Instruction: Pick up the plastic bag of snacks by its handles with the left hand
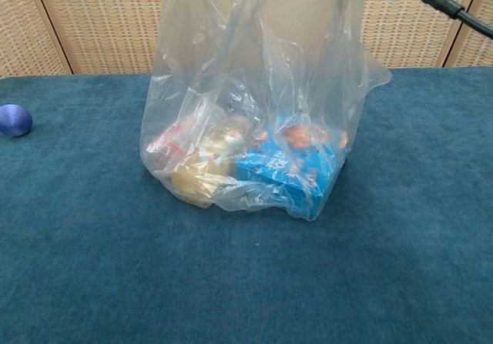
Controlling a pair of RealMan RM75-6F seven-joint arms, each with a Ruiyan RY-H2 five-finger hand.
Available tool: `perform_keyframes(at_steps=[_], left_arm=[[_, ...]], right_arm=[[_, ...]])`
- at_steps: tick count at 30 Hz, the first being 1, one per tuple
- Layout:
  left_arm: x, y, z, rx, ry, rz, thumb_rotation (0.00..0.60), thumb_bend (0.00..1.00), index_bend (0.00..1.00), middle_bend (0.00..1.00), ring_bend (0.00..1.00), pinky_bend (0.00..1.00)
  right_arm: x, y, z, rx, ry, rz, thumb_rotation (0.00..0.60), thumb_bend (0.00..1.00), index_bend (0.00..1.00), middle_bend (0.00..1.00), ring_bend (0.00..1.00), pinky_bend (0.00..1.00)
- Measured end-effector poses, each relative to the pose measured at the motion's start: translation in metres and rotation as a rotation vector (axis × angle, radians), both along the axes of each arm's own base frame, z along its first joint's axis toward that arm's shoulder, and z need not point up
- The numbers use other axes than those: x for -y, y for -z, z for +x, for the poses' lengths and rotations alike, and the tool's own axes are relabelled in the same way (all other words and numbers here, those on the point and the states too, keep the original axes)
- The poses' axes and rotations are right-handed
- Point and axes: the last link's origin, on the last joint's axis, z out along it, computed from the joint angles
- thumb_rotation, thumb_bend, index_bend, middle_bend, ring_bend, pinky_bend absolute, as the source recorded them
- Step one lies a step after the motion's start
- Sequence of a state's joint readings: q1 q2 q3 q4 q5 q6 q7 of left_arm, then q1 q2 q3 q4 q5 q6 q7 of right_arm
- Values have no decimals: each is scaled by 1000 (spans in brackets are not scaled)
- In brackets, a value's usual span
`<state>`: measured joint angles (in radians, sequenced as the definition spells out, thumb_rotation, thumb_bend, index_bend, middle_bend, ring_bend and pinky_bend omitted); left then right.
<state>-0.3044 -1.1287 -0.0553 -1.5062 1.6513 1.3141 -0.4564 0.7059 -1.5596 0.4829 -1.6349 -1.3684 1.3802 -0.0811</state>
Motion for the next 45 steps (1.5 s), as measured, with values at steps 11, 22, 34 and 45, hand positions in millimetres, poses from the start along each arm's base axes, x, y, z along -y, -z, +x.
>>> perform_keyframes(at_steps=[11, 22, 34, 45], left_arm=[[-33, 11, 43, 341, 117, -236, 600, 216, 0, 0, 0, 0], [-79, 35, 101, 658, 132, -425, 600, 216, 0, 0, 0, 0], [-96, 52, 143, 772, 114, -551, 600, 217, 0, 0, 0, 0], [-107, 64, 175, 860, 83, -636, 600, 220, 0, 0, 0, 0]], right_arm=[[0, -6, -1, -1, 7, -7, 600, 0, 0, 0, 0, 96], [0, -7, -6, -4, 8, -4, 600, 0, 0, 0, 0, 96], [3, -12, -11, 13, 8, 1, 600, 0, 0, 0, 0, 96], [5, -14, -14, 21, 9, 3, 600, 0, 1, 0, 0, 96]])
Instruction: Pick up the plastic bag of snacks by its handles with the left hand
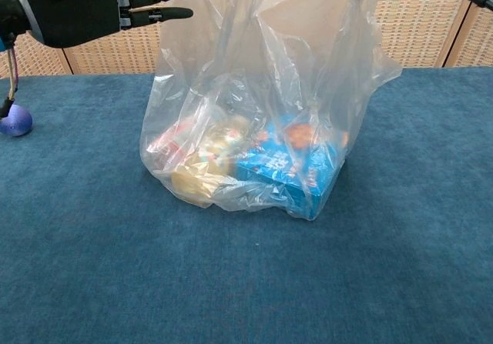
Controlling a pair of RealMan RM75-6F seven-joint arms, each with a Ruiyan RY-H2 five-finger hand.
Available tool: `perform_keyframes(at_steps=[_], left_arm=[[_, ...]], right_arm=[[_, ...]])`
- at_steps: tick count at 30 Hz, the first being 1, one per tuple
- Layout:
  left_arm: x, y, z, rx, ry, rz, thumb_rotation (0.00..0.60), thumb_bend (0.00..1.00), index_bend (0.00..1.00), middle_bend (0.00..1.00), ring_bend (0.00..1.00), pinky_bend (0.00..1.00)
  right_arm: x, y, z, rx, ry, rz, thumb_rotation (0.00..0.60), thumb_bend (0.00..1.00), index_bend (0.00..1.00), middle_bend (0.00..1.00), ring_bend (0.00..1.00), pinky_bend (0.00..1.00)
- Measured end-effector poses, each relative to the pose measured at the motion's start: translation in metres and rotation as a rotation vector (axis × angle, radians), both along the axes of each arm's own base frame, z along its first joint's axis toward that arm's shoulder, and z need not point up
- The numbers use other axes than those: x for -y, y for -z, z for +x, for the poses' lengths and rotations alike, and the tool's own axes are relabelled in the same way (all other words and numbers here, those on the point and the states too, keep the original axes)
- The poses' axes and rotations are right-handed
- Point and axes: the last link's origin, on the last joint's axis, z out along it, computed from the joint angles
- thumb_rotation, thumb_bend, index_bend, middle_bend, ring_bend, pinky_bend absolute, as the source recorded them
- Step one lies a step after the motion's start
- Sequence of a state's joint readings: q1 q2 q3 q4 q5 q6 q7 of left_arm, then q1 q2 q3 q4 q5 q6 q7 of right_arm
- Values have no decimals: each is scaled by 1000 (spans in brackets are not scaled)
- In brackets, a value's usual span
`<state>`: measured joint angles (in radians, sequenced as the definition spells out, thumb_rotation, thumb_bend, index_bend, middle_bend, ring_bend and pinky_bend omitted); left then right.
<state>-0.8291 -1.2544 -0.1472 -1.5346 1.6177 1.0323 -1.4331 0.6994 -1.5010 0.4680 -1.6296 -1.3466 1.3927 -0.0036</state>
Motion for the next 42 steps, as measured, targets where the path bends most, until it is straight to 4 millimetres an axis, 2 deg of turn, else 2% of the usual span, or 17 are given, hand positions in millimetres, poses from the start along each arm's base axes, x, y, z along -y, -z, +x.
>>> perform_keyframes(at_steps=[13, 24, 31, 35, 40, 42], left_arm=[[-24, 9, 29, -9, -22, -41, 600, 218, 0, 0, 0, 0], [-39, 14, 62, 1, -26, -88, 598, 218, 0, 0, 0, 0], [-41, 17, 76, 24, -30, -138, 551, 217, 0, 0, 0, 0], [-42, 19, 84, 36, -32, -156, 486, 218, 0, 0, 0, 1], [-47, 22, 90, 50, -61, -179, 480, 223, 4, 0, 0, 20], [-51, 23, 94, 67, -76, -191, 481, 232, 39, 5, 8, 46]], right_arm=[[1, -1, 1, 13, -10, 8, 600, 0, 1, 0, 0, 96], [3, -2, -2, 12, -10, 10, 600, 0, 1, 0, 0, 96], [5, -5, -6, 14, -5, 4, 600, 0, 1, 0, 0, 96], [5, -7, -7, 11, -3, 0, 600, 0, 1, 0, 0, 96], [5, -7, -10, 12, 2, -1, 600, 0, 2, 0, 0, 96], [5, -7, -10, 12, 3, 0, 600, 0, 2, 0, 0, 96]])
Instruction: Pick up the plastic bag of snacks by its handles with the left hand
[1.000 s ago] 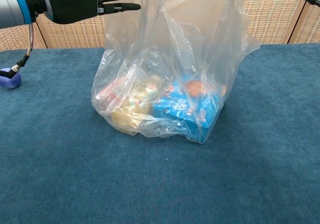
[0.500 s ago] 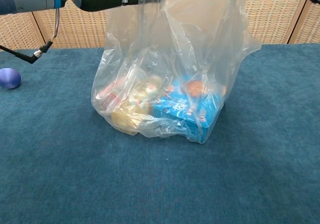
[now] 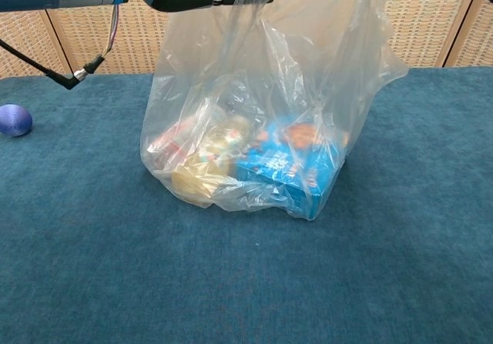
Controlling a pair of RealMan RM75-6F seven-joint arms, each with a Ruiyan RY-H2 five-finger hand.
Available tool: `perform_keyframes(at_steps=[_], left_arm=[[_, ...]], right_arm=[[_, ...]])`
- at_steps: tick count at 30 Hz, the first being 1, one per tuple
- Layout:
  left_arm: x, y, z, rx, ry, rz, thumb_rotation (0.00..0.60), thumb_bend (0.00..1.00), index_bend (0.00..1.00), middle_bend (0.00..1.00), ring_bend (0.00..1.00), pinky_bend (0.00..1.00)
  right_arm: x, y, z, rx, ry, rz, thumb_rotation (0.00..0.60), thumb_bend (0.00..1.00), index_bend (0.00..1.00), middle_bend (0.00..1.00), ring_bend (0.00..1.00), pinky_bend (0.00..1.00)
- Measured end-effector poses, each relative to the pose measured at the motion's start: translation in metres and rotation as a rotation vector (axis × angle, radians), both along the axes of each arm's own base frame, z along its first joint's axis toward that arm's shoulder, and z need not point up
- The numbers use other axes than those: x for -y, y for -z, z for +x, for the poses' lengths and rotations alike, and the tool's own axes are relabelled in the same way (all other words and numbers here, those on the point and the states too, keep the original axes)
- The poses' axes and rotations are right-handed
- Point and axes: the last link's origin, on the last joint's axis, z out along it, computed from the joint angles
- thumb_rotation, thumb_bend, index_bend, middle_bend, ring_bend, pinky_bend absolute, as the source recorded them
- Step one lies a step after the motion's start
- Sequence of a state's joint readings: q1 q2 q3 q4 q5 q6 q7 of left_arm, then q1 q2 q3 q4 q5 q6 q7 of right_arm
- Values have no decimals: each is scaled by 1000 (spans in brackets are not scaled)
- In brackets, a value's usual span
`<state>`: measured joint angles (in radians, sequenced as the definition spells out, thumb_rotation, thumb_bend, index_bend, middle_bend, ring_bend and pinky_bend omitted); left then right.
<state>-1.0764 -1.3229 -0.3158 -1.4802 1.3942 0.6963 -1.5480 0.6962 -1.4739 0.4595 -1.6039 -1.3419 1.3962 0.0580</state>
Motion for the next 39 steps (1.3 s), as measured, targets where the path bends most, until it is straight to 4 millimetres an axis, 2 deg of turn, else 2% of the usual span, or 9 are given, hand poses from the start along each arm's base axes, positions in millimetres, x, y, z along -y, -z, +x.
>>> perform_keyframes(at_steps=[5, 11, 16, 20, 25, 27, 31, 36, 39], left_arm=[[-4, 0, 6, 34, -16, -2, 492, 318, 237, 149, 104, 129], [-1, -1, -4, 96, -48, 13, 492, 341, 349, 250, 160, 171], [5, -1, -17, 123, -62, 1, 475, 336, 356, 268, 202, 177], [9, -2, -28, 153, -71, -18, 384, 326, 343, 274, 274, 190], [14, -3, -40, 215, -87, -47, 254, 320, 244, 194, 113, 140], [14, -2, -42, 255, -99, -56, 254, 318, 216, 169, 77, 110], [11, 1, -33, 295, -99, -68, 252, 314, 188, 153, 84, 134], [10, -1, -16, 323, -81, -117, 255, 311, 221, 171, 193, 174], [13, 0, -17, 299, -62, -138, 254, 309, 236, 187, 214, 202]], right_arm=[[0, -1, -2, -5, -1, -5, 600, 0, 2, 0, 0, 96], [1, -3, -4, 1, 6, -10, 600, 0, 2, 0, 0, 96], [0, -4, -5, 0, 7, -13, 600, 0, 2, 0, 0, 96], [-1, -4, -5, 3, 7, -12, 600, 0, 2, 0, 0, 96], [-1, -6, -7, 0, 11, -15, 600, 0, 2, 0, 0, 96], [0, -6, -7, -2, 12, -18, 600, 0, 2, 0, 0, 96], [0, -8, -6, -2, 13, -21, 600, 0, 3, 0, 0, 96], [0, -10, -6, -5, 13, -26, 600, 0, 3, 0, 0, 96], [0, -11, -6, -3, 15, -25, 600, 0, 3, 0, 0, 96]])
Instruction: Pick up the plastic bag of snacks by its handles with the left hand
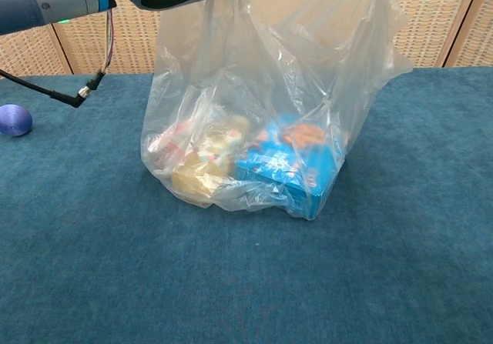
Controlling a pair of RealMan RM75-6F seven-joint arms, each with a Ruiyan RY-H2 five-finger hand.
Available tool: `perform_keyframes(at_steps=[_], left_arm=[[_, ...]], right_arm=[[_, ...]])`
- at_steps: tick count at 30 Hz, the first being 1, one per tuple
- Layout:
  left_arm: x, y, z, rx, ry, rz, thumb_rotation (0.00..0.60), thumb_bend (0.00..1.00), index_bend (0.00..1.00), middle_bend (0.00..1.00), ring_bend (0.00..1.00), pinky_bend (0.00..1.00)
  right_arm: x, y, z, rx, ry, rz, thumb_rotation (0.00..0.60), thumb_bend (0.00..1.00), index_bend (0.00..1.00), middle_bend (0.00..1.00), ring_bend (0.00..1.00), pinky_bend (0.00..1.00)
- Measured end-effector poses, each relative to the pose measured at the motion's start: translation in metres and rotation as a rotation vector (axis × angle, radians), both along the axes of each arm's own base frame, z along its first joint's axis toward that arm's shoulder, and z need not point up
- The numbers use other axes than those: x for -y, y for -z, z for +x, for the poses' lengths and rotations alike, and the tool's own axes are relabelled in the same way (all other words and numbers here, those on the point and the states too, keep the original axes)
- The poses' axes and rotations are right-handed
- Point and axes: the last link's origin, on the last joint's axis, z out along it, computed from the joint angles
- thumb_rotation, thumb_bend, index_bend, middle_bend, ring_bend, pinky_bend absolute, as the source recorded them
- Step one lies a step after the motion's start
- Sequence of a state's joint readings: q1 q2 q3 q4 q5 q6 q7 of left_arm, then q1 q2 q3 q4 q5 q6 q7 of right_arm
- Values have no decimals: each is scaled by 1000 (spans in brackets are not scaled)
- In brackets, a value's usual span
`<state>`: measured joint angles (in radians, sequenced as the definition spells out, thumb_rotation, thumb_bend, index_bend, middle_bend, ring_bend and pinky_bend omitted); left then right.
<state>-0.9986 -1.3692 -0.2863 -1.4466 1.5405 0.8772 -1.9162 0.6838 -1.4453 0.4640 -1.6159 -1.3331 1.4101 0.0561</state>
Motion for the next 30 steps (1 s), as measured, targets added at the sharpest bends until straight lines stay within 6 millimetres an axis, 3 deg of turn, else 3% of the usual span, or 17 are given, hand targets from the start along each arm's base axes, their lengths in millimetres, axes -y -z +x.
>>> perform_keyframes(at_steps=[11, 19, 30], left_arm=[[1, 5, -27, -124, 118, -84, 249, 301, 266, 228, 216, 198], [-2, 1, -26, -132, 140, -38, 250, 302, 274, 231, 214, 195], [7, 19, -21, -183, 168, -15, 250, 302, 279, 234, 214, 188]], right_arm=[[1, 1, -2, 3, 6, 4, 600, 0, 3, 0, 0, 96], [2, -1, -7, 10, 15, 1, 600, 0, 3, 0, 0, 96], [2, -12, -6, 22, -4, -5, 600, 0, 5, 0, 0, 96]])
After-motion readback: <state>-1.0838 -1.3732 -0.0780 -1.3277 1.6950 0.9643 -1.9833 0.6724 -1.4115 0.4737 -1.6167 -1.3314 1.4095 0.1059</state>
